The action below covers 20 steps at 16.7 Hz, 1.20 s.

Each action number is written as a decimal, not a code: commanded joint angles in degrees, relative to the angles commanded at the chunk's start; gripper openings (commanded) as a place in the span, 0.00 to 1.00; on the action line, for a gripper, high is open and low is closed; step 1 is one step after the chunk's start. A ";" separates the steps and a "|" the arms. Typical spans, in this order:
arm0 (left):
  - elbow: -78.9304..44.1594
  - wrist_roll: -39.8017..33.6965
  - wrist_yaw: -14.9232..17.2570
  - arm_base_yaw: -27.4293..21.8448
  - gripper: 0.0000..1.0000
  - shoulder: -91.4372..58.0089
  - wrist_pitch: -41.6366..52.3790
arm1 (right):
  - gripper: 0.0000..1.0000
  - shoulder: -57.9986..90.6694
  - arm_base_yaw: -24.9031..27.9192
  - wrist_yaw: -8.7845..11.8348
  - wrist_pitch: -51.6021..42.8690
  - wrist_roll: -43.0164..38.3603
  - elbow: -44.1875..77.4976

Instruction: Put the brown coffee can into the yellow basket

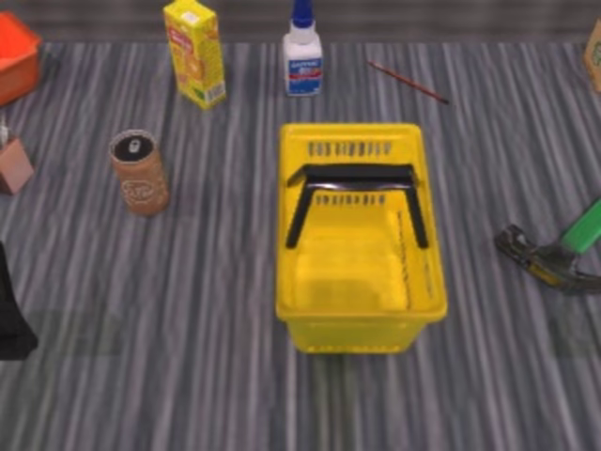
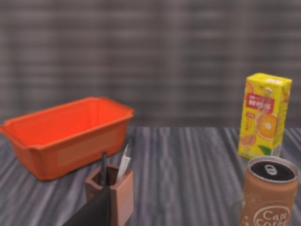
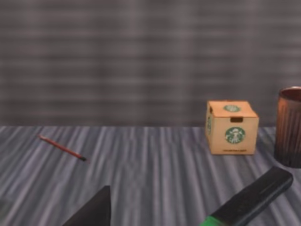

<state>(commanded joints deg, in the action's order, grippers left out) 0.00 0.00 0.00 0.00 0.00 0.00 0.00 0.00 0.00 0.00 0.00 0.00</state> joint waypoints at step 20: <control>-68.71 19.43 2.11 -7.60 1.00 -74.72 43.64 | 1.00 0.00 0.00 0.00 0.00 0.00 0.00</control>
<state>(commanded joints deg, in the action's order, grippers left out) -68.71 19.43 2.11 -7.60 -74.72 43.64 0.00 0.00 0.00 0.00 0.00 0.00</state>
